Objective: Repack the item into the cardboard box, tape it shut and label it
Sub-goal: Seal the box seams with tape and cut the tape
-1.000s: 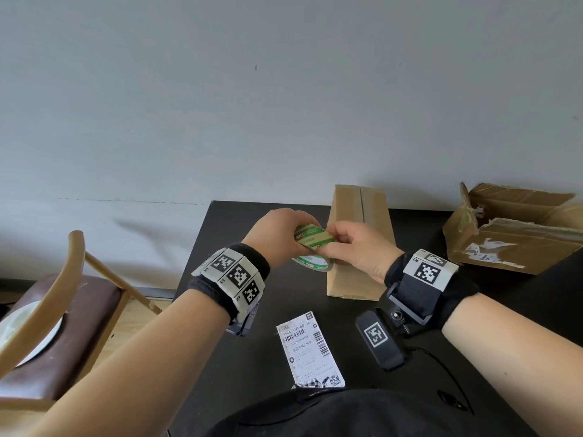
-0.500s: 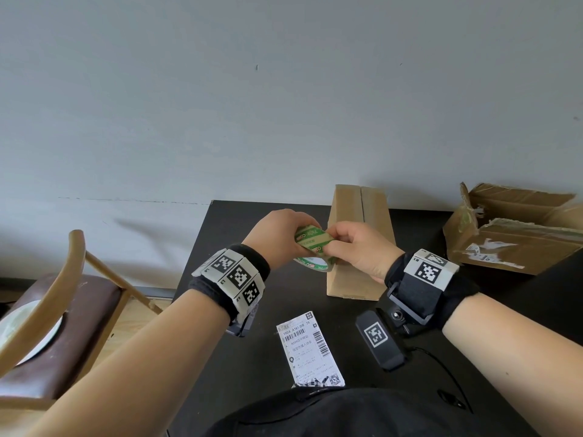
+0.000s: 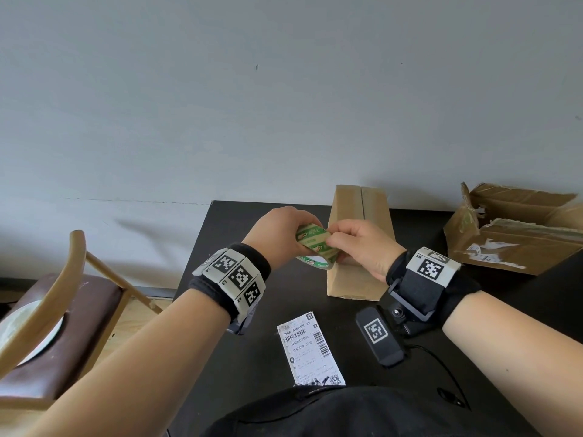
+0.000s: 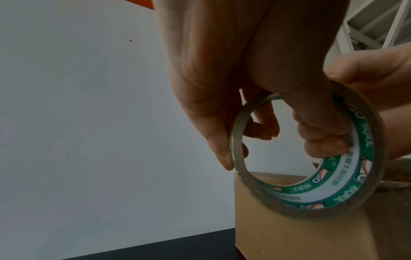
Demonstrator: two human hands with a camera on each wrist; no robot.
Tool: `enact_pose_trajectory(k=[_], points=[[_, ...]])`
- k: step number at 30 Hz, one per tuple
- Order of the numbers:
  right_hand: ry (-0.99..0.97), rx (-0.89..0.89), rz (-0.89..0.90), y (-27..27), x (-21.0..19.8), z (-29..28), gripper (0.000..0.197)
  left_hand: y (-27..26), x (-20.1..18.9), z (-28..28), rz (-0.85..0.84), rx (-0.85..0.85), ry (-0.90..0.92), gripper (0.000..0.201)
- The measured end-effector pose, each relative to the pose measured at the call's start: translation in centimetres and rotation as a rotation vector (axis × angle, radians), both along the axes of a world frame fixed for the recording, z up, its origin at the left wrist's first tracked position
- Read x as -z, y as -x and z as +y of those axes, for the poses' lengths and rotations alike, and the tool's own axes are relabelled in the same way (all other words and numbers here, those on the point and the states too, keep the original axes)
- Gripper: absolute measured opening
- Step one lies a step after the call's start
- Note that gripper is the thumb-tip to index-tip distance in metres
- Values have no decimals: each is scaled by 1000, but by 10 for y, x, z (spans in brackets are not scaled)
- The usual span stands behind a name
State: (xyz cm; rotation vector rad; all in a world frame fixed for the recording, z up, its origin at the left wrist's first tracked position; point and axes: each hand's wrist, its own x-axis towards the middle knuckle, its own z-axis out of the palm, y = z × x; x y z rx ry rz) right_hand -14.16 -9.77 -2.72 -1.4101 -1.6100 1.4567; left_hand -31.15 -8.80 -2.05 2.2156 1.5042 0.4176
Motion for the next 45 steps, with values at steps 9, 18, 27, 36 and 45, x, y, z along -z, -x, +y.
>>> enact_pose_trajectory(k=[9,18,27,36,45], points=[[-2,-10,2,-1,1,0,20,-2,0,-4,27,-2,-4,33],[54,97,83,-1,5,4,20,-2,-1,-2,-5,-22,1,34],[-7,54,42,0,3,1,26,-2,4,-1,18,-24,8,34],[-6,108,-16,-2,7,1,34,-5,-2,-3,-2,-29,8,35],[78,113,131,-2,4,2,15,-3,-1,-3,-10,-29,16,34]])
